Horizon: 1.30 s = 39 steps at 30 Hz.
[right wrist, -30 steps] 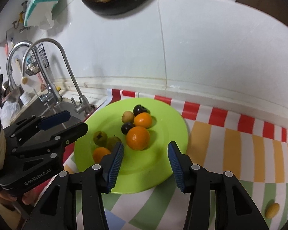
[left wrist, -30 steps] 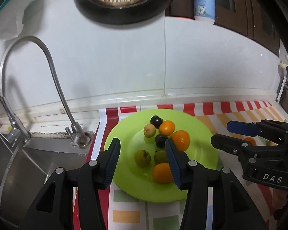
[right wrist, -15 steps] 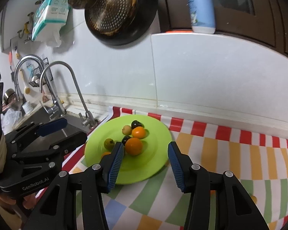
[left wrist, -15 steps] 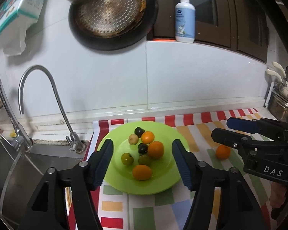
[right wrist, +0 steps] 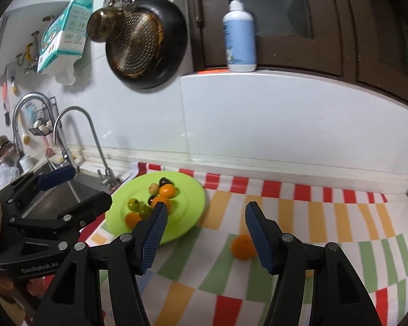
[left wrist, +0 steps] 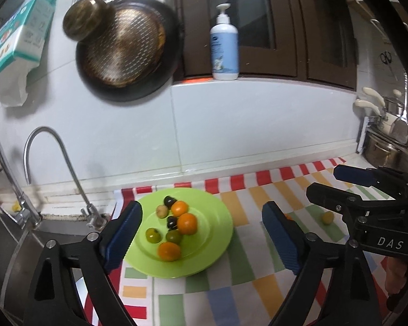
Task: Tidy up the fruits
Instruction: 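Withdraw both grippers toward the last tangerine and small yellow fruit, then grasp the large tangerine with the left gripper while the right gripper grasps the yellow fruit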
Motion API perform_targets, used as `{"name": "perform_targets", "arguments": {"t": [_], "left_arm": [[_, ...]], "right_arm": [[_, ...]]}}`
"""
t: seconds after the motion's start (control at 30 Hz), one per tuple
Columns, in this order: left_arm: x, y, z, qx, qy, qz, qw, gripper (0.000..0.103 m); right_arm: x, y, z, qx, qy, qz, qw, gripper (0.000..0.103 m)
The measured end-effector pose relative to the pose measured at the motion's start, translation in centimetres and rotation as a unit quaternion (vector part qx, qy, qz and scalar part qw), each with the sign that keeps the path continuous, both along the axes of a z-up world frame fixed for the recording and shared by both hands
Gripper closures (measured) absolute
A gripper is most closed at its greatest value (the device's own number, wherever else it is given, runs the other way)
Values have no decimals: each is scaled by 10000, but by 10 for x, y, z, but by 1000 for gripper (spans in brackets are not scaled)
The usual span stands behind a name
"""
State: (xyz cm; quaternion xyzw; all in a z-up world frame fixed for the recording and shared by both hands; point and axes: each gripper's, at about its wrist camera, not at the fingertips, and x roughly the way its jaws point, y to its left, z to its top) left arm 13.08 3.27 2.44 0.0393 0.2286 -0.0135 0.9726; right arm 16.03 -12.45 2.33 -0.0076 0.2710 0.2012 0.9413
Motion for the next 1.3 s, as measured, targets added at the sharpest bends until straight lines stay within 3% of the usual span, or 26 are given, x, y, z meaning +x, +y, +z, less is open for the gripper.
{"name": "perform_targets", "arguments": {"t": [0.13,0.63,1.3], "left_arm": [[-1,-14,0,42,-81,-149,9998,6],[20,-64,-12,199,-120,-832,9963,4],[68,-100,-71,345,639,-1480,9863,8]], "right_arm": [[-6,-16,1,-31,-45,-217,9998,36],[-13,-74,-11,-368,-47,-1090,9934,36],[19,-104,-66,-514,617,-1430,9865,36]]}}
